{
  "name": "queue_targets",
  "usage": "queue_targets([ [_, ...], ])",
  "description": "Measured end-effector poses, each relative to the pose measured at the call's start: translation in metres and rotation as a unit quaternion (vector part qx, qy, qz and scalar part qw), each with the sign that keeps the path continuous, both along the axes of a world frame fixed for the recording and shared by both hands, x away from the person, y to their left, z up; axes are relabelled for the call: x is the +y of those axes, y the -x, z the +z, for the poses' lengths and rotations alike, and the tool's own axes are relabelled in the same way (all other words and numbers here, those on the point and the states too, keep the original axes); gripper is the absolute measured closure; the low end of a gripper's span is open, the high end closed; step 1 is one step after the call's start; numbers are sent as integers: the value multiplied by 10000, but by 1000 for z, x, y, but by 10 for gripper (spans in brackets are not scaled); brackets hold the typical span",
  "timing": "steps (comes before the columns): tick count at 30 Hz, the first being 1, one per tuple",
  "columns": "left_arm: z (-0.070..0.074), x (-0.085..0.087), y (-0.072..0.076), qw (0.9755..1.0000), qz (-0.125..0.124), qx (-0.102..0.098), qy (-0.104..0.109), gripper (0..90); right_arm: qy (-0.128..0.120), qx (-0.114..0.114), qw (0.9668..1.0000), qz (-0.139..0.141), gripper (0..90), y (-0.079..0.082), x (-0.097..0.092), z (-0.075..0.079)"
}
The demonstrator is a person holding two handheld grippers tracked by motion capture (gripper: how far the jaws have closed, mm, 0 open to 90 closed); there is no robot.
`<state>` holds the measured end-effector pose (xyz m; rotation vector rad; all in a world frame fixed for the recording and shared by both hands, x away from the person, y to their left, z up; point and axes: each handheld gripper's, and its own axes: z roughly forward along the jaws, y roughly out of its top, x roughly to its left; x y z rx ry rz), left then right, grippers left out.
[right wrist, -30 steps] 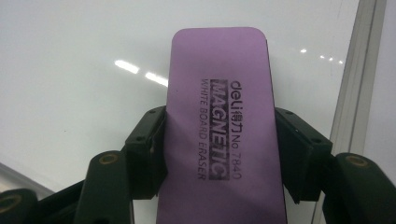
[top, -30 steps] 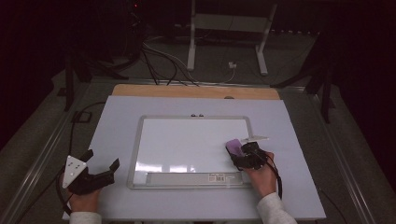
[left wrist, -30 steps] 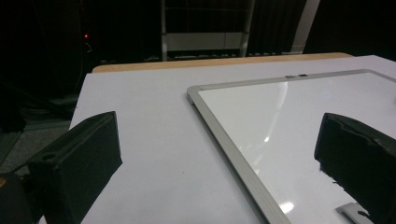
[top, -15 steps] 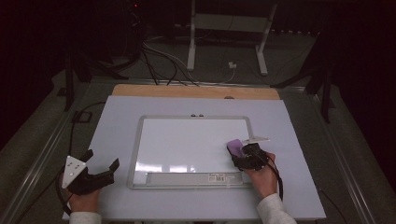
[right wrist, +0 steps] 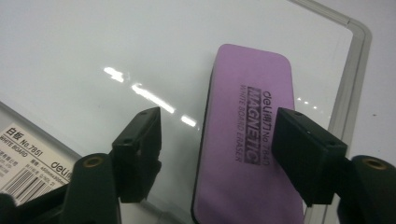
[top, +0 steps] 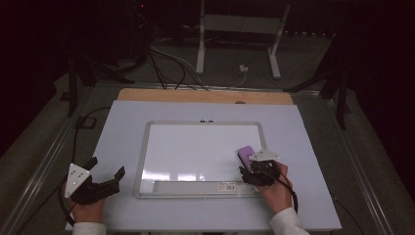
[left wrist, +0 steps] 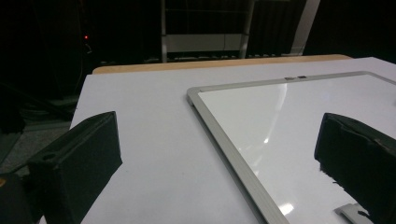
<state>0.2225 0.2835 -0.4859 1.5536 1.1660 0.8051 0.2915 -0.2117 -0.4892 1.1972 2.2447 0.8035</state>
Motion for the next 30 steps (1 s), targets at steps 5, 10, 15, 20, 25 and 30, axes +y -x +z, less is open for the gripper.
queue_targets([
  [5,0,-1,0,10000,-11,0,-14,14,-35,24,10000,-36,362,-2,-3,1],
  [10,0,-1,0,10000,-3,-1,-4,14,-52,34,9999,-84,361,-5,-6,1],
  [15,0,-1,0,10000,-8,-3,-9,14,-67,67,9999,-77,353,-8,-8,1],
  [20,0,-1,0,10000,-3,2,-4,14,-25,1,9997,-226,341,-11,-12,1],
  [25,0,-1,0,10000,2,5,-17,14,26,62,9991,-414,345,-18,-19,1],
  [30,0,-1,0,10000,1,8,-24,14,122,244,9978,-610,422,-21,-21,-1],
])
